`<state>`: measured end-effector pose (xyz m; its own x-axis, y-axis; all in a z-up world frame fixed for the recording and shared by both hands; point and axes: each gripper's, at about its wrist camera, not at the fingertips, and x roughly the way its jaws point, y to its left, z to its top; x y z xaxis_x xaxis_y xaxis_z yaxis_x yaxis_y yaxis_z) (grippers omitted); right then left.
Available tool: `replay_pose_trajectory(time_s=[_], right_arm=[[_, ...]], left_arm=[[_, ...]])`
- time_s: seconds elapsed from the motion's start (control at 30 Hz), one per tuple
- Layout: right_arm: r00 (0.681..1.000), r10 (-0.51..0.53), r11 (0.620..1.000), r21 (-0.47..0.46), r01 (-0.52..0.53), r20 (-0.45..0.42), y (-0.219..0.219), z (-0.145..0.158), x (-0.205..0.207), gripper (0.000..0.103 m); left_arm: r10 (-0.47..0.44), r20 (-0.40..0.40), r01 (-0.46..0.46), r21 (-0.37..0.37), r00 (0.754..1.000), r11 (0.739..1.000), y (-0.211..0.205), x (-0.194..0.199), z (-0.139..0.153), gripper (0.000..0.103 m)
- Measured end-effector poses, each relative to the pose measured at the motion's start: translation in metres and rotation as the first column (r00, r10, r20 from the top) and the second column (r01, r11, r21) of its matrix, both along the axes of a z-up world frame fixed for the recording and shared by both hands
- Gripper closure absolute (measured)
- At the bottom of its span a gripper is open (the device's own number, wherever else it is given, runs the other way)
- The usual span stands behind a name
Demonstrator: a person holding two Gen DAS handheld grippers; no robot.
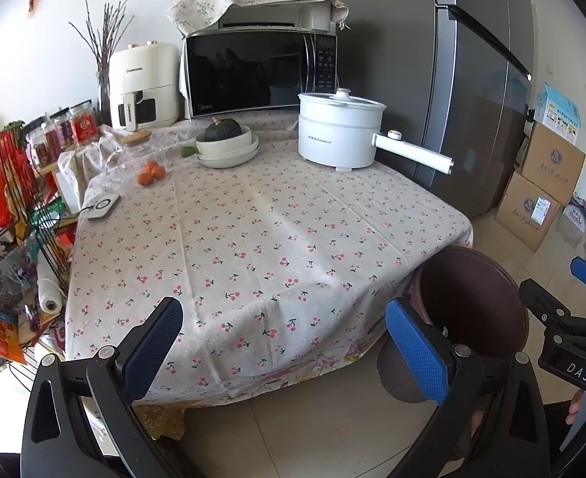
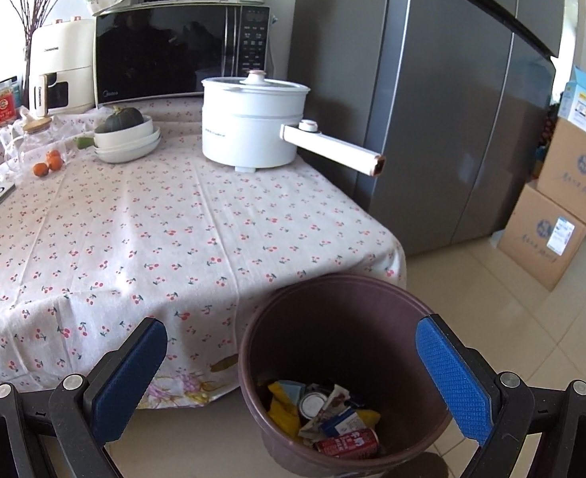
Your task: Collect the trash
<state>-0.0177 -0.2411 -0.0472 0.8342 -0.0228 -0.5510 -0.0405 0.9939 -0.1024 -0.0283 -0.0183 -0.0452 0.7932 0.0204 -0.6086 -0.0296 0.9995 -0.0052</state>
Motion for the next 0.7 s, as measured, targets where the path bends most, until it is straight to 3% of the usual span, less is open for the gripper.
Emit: replay_pose_trajectory(time_s=[0.7], right_arm=[[1.000,-0.007,1.000,0.010,0.007,-0.005,-0.0029,-0.0001,0.0001,0.000]], left_arm=[[-0.028,-0.006,0.028,-0.002,1.000,1.000,-0.0060,-0.0009,-0.0015,0.000]])
